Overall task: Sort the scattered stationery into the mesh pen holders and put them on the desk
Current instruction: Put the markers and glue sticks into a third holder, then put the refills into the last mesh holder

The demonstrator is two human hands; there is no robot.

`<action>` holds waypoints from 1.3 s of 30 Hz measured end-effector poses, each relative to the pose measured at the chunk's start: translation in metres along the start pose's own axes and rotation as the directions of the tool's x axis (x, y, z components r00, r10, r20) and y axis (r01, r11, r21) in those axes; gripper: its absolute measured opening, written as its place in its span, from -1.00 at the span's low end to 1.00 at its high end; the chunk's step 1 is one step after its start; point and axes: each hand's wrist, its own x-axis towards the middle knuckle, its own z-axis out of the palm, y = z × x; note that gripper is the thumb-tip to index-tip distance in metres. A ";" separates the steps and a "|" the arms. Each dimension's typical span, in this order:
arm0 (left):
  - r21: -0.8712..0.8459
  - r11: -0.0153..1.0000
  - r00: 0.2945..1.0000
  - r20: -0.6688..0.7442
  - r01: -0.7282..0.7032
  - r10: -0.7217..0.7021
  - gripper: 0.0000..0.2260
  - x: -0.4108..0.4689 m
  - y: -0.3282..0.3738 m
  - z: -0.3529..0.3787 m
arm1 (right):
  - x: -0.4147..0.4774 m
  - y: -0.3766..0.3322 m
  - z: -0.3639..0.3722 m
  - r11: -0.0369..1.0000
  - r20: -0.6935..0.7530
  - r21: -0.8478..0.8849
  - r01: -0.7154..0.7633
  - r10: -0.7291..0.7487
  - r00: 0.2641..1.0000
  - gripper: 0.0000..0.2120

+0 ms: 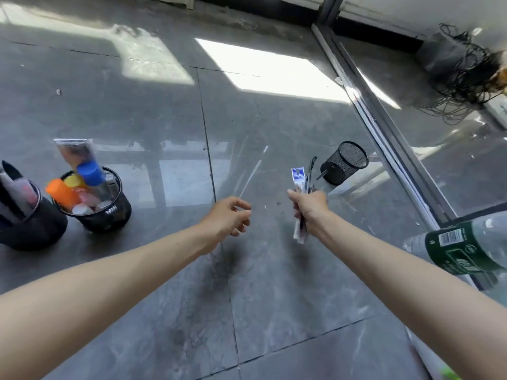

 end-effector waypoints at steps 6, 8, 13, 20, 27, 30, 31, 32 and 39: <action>0.025 0.999 0.999 -0.029 0.044 -0.043 -0.90 0.037 0.002 0.022 | 0.063 -0.034 -0.063 0.742 -0.232 -0.661 0.111 -0.343 0.910 -0.90; 0.004 0.999 0.998 -0.039 0.050 -0.049 -0.89 0.047 0.000 0.030 | 0.075 -0.040 -0.074 0.577 -0.182 -0.808 0.117 -0.434 0.882 -0.89; -0.007 0.998 0.998 -0.035 0.058 -0.058 -0.85 0.065 -0.003 0.044 | 0.104 -0.042 -0.079 0.470 -0.032 -0.872 0.133 -0.327 0.944 -0.97; -0.005 0.998 0.996 -0.067 0.062 -0.062 -0.83 0.071 -0.003 0.040 | 0.099 -0.039 -0.065 0.527 -0.051 -0.825 0.202 -0.427 0.903 -0.83; 0.035 0.999 0.987 -0.156 -0.021 0.026 -0.89 0.054 0.012 0.005 | 0.024 -0.028 -0.003 0.443 0.146 -0.720 0.534 -0.655 0.741 -0.86; 0.074 0.996 0.971 -0.229 -0.055 0.071 -0.84 0.041 0.020 -0.022 | -0.014 -0.022 0.028 0.407 0.338 -0.620 0.670 -0.632 0.697 -0.84; 0.099 0.993 0.963 -0.256 -0.062 0.086 -0.83 0.034 0.021 -0.034 | -0.028 -0.022 0.038 0.415 0.401 -0.561 0.716 -0.620 0.674 -0.76; 0.133 0.989 0.954 -0.280 -0.070 0.105 -0.81 0.027 0.023 -0.044 | -0.039 -0.021 0.047 0.418 0.455 -0.510 0.752 -0.611 0.648 -0.65; 0.441 0.896 0.964 -0.255 0.051 0.070 -0.80 -0.030 0.010 -0.116 | -0.112 -0.018 0.111 0.478 0.638 -0.359 0.802 -0.502 0.584 -0.62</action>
